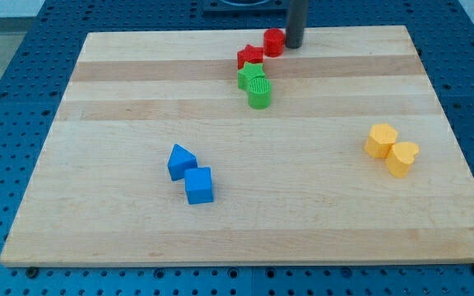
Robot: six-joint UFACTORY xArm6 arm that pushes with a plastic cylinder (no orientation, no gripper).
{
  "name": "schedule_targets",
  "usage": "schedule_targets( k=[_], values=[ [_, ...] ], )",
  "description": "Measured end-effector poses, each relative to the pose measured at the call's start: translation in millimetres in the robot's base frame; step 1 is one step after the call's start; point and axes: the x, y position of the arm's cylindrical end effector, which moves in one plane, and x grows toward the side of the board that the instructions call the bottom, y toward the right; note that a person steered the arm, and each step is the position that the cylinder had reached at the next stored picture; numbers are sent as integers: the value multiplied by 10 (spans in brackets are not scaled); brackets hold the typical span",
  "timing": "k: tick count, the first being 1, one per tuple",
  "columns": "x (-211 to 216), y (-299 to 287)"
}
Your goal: Separate yellow heart from yellow hexagon
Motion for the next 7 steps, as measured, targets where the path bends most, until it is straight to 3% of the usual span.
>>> schedule_targets(
  k=[1, 2, 3, 4, 6, 7],
  values=[
    [0, -306],
    [-73, -155],
    [-210, 207],
    [137, 1002],
    [2034, 2545],
    [2792, 2725]
  ],
)
